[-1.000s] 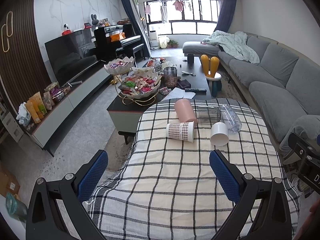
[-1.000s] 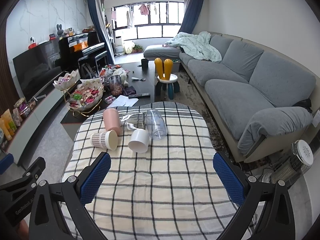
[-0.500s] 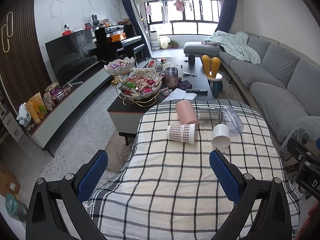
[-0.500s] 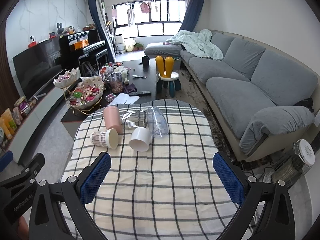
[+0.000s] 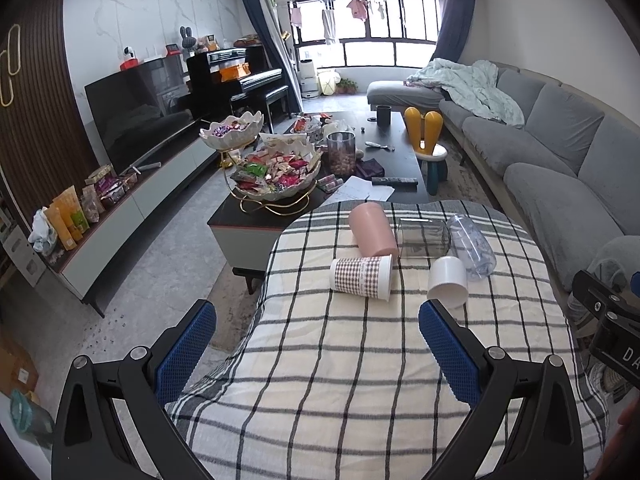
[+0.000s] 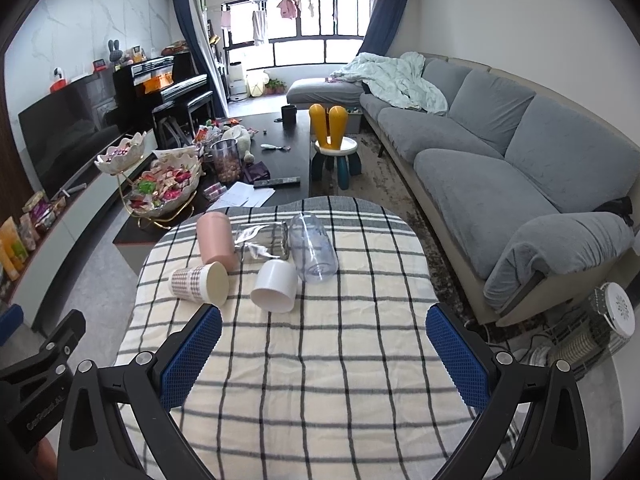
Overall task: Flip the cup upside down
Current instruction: 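Reach the right gripper to the clear cat-print cup and close on it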
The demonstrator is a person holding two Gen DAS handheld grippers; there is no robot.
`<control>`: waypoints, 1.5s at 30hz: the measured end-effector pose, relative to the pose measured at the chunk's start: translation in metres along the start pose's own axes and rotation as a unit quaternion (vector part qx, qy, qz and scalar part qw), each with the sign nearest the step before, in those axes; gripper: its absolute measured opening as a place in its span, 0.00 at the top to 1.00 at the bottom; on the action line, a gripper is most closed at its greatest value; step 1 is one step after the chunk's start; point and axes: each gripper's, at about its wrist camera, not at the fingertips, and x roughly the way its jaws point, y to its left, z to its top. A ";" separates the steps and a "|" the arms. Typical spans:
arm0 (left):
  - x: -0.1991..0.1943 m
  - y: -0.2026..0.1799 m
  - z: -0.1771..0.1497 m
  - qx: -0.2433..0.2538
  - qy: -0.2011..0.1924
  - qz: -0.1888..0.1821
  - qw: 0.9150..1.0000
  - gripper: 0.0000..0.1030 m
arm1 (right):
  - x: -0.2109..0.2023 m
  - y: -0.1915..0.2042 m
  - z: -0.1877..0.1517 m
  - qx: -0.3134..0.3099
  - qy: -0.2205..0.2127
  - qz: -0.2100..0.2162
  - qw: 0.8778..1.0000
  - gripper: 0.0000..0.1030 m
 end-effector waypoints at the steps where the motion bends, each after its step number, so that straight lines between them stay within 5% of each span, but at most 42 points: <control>1: 0.008 -0.001 0.003 -0.001 -0.001 0.001 1.000 0.00 | 0.006 0.000 0.003 0.001 0.002 -0.001 1.000 0.01; 22: 0.136 -0.034 0.039 -0.030 0.027 0.018 0.999 0.00 | 0.181 0.010 0.061 -0.040 0.102 0.019 0.994 0.01; 32: 0.190 -0.057 0.044 -0.037 0.050 0.034 0.998 0.00 | 0.273 0.006 0.063 -0.048 0.172 0.045 0.983 0.10; 45: 0.227 -0.070 0.048 -0.026 0.068 0.036 0.997 0.00 | 0.333 0.009 0.058 -0.048 0.224 0.052 0.972 0.12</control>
